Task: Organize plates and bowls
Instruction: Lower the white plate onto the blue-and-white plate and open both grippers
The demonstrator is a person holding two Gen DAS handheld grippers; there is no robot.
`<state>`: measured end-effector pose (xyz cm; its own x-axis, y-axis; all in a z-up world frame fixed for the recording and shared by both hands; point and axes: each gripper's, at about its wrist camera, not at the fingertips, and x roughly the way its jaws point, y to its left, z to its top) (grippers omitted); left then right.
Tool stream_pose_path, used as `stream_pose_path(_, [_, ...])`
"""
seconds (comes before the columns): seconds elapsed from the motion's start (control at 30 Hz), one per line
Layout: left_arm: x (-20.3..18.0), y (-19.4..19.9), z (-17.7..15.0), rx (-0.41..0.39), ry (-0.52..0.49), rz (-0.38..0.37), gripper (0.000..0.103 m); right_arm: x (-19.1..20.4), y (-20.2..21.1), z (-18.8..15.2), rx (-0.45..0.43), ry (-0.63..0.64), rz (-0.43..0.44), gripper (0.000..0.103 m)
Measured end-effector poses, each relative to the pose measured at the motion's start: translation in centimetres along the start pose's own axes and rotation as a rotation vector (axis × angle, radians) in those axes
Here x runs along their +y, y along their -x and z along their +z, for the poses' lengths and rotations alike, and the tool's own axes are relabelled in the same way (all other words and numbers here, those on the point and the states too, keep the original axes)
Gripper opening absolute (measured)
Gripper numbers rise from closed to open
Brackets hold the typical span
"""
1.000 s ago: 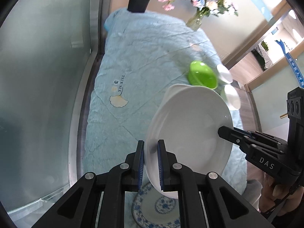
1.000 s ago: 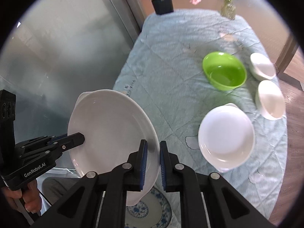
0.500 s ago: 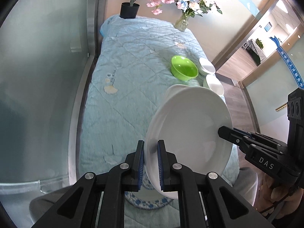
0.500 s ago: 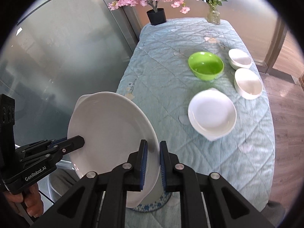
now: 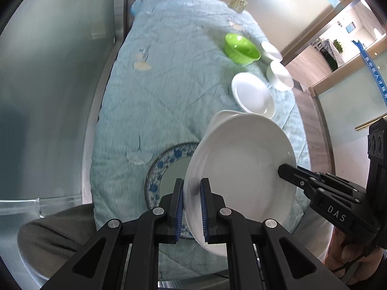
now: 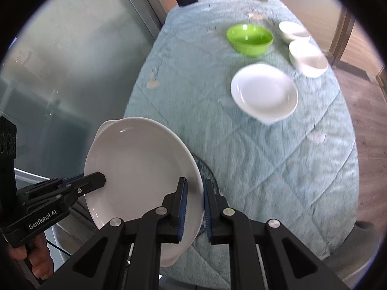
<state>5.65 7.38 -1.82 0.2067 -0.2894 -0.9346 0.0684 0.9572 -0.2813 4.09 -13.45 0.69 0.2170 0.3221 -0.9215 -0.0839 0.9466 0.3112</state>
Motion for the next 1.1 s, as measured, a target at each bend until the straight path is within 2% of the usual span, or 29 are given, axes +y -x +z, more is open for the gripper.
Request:
stream_pose_path(0.3, [2.7, -5.1, -0.9, 0.077, 0.044, 0.029, 0.009, -0.1, -4.4, -2.0, 0.088, -0.046, 0.01, 0.012])
stream_pose_path(0.53, [3.5, -8.7, -1.1, 0.12, 0.033, 0.033, 0.009, -1.1, -7.7, -2.8, 0.148, -0.121, -0.012, 0.012])
stream_pose_path(1.1, [4.9, -13.0, -0.3, 0.129, 0.049, 0.048, 0.009, -1.5, -12.1, -2.5, 0.185, -0.171, -0.039, 0.013])
